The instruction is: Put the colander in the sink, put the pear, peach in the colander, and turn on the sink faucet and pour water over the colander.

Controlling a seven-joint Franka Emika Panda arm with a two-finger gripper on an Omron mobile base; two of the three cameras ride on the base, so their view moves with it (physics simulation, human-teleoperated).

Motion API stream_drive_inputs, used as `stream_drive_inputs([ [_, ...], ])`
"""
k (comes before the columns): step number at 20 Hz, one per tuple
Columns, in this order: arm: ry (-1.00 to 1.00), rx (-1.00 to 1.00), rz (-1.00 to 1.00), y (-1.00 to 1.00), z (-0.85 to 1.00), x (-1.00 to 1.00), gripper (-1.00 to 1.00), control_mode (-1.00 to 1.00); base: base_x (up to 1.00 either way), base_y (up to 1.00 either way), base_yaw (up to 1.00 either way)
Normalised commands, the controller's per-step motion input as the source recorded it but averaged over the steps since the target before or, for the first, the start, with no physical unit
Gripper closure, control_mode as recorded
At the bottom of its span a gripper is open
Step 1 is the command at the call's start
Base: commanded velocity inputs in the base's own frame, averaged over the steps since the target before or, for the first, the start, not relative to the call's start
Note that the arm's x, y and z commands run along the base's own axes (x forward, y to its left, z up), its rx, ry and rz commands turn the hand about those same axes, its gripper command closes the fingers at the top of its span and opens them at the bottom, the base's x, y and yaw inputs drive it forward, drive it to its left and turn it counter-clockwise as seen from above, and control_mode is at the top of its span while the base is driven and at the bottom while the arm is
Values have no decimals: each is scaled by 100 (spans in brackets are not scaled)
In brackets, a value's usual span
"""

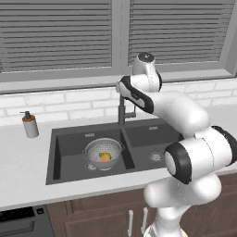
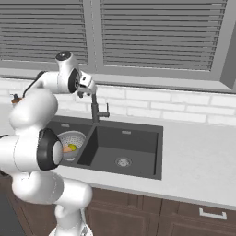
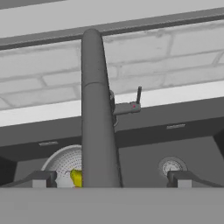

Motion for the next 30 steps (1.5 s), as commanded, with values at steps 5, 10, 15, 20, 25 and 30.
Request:
stream_drive_inputs([
  [5,0,3,0,7,-13,69,-100,-100,0,0,0],
  [10,2,0,0,18,-16,47,-100,-100,0,0,0],
  [15,6,0,0,43,-22,8,-100,-100,0,0,0],
  [20,10,0,-1,63,-25,-2,-100,-100,0,0,0],
  [25,11,0,-4,73,-27,-3,-100,-100,0,0,0],
  [30,11,0,-7,83,-29,0,-100,-100,0,0,0],
])
